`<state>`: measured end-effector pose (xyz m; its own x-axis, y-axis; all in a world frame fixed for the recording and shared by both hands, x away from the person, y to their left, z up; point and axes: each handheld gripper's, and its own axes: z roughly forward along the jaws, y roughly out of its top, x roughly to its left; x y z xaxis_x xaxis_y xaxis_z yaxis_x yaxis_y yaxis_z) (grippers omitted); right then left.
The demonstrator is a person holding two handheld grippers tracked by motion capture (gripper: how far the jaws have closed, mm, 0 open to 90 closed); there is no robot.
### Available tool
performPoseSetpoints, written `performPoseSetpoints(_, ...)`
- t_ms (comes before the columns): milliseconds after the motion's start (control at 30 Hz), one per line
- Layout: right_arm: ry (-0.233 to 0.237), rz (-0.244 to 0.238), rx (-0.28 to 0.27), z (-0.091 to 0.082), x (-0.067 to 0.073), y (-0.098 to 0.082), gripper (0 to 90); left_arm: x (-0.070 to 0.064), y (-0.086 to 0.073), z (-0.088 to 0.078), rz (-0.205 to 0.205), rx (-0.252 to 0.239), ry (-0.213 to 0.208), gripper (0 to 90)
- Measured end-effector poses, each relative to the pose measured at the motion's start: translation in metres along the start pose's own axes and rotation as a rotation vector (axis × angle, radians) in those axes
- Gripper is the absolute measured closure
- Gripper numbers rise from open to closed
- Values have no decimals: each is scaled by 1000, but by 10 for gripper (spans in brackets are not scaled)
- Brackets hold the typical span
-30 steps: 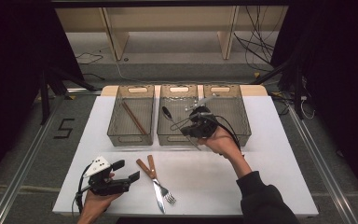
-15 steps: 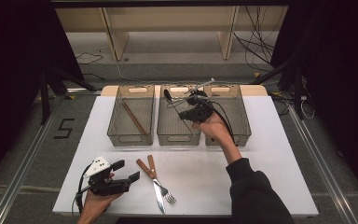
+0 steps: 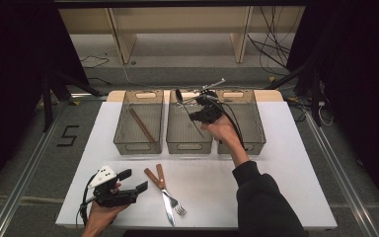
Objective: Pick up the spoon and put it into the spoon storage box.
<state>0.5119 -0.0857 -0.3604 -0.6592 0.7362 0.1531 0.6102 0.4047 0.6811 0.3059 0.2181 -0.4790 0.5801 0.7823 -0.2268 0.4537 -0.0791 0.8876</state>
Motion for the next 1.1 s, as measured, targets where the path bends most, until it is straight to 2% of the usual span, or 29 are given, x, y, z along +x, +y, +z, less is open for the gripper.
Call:
performPoseSetpoints(267,-27,21,6,7,-4,7,900,0,0,0,0,0,1,174)
performPoseSetpoints(367,-32,40,15,12,-8,7,900,0,0,0,1,0,0,174)
performPoseSetpoints(833,-61,73,61,31,-13,5,900,0,0,0,0,1,-3,174)
performPoseSetpoints(1100,-66,73,81,40,-12,3,900,0,0,0,-2,-2,-4,174)
